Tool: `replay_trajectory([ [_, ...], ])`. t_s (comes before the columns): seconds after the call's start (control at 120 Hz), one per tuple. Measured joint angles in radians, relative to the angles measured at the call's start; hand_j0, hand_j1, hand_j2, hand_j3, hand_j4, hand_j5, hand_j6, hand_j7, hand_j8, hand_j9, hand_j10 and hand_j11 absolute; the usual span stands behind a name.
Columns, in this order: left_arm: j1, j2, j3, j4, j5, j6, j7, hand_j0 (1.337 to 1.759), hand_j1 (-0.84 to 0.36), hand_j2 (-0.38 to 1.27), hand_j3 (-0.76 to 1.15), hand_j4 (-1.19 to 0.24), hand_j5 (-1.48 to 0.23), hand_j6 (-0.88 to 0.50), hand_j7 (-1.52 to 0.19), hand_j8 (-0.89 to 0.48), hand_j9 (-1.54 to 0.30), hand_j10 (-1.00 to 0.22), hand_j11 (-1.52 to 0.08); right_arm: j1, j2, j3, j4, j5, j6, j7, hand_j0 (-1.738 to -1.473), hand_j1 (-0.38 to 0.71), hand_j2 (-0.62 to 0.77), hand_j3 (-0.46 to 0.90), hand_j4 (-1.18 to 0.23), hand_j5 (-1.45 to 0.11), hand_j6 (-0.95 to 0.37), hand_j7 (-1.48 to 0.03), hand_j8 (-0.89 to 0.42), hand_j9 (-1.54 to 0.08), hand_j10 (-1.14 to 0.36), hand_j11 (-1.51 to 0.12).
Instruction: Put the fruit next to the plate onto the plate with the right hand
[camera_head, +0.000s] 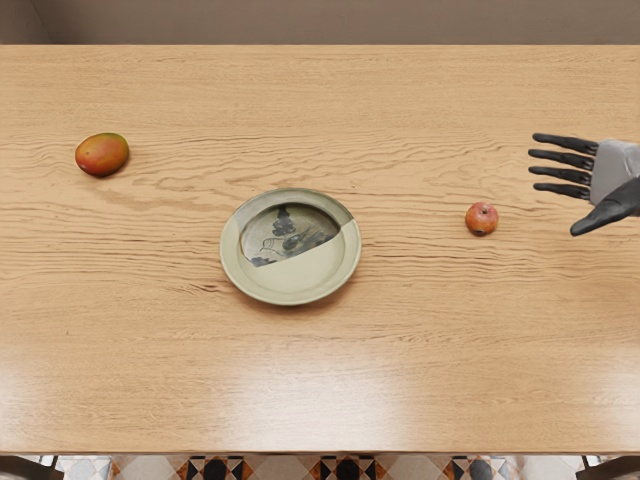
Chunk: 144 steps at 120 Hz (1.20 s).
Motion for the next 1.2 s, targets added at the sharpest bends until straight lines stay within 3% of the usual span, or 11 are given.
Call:
replay_trajectory([
  [0.15, 0.000, 0.000, 0.000, 0.000, 0.000, 0.000, 0.000, 1.658, 0.34, 0.00, 0.00, -0.01, -0.01, -0.01, -0.01, -0.01, -0.01, -0.01, -0.01, 0.042, 0.010, -0.001, 0.005, -0.072, 0.000, -0.028, -1.658, -0.35, 0.00, 0.00, 0.00, 0.00, 0.00, 0.00, 0.00, 0.00, 0.00, 0.00],
  [0.208, 0.000, 0.000, 0.000, 0.000, 0.000, 0.000, 0.000, 1.658, 0.34, 0.00, 0.00, -0.01, -0.01, -0.01, -0.01, -0.01, -0.01, -0.01, -0.01, 0.060, 0.019, 0.015, 0.024, -0.225, 0.000, -0.031, -1.658, -0.35, 0.00, 0.00, 0.00, 0.00, 0.00, 0.00, 0.00, 0.00, 0.00, 0.00],
  [0.308, 0.000, 0.000, 0.000, 0.000, 0.000, 0.000, 0.000, 1.658, 0.34, 0.00, 0.00, -0.01, -0.01, -0.01, -0.01, -0.01, -0.01, -0.01, -0.01, 0.075, 0.043, 0.036, 0.168, -0.540, -0.018, -0.035, -1.658, -0.35, 0.00, 0.00, 0.00, 0.00, 0.00, 0.00, 0.00, 0.00, 0.00, 0.00],
  [0.392, 0.000, 0.000, 0.000, 0.000, 0.000, 0.000, 0.000, 1.658, 0.34, 0.00, 0.00, -0.01, -0.01, -0.01, -0.01, -0.01, -0.01, -0.01, -0.01, 0.078, 0.084, 0.036, 0.234, -0.798, -0.116, -0.037, -1.658, -0.35, 0.00, 0.00, 0.00, 0.00, 0.00, 0.00, 0.00, 0.00, 0.00, 0.00],
  [0.492, 0.000, 0.000, 0.000, 0.000, 0.000, 0.000, 0.000, 1.658, 0.34, 0.00, 0.00, -0.01, -0.01, -0.01, -0.01, -0.01, -0.01, -0.01, -0.01, 0.083, 0.154, 0.035, 0.252, -0.997, -0.231, -0.085, -1.658, -0.35, 0.00, 0.00, 0.00, 0.00, 0.00, 0.00, 0.00, 0.00, 0.00, 0.00],
  [0.608, 0.000, 0.000, 0.000, 0.000, 0.000, 0.000, 0.000, 1.658, 0.34, 0.00, 0.00, -0.01, -0.01, -0.01, -0.01, -0.01, -0.01, -0.01, -0.01, 0.085, 0.264, 0.033, 0.220, -1.178, -0.306, -0.122, -1.658, -0.34, 0.00, 0.00, -0.01, -0.01, -0.01, -0.01, -0.01, -0.01, -0.01, -0.01],
  [0.892, 0.000, 0.000, 0.000, 0.000, 0.000, 0.000, 0.000, 1.658, 0.34, 0.00, 0.00, -0.01, -0.01, -0.01, -0.01, -0.01, -0.01, -0.01, -0.01, 0.046, 0.430, 0.025, 0.161, -1.280, -0.407, -0.132, -1.658, -0.20, -0.02, 0.00, -0.13, -0.17, -0.13, -0.16, -0.13, -0.16, -0.13, -0.16],
  [1.142, 0.000, 0.000, 0.000, 0.000, 0.000, 0.000, 0.000, 1.658, 0.34, 0.00, 0.00, -0.01, -0.01, -0.01, -0.01, -0.01, -0.01, -0.01, -0.01, 0.020, 0.463, -0.016, 0.124, -1.286, -0.532, -0.128, -1.658, -0.10, -0.04, 0.00, -0.21, -0.27, -0.21, -0.27, -0.21, -0.27, -0.21, -0.27],
  [1.2, 0.000, 0.000, 0.000, 0.000, 0.000, 0.000, 0.000, 1.658, 0.34, 0.00, 0.00, -0.01, -0.01, -0.01, -0.01, -0.01, -0.01, -0.01, -0.01, 0.018, 0.464, -0.017, 0.100, -1.285, -0.543, -0.108, -1.658, -0.09, -0.04, 0.00, -0.22, -0.28, -0.22, -0.28, -0.22, -0.28, -0.22, -0.28],
])
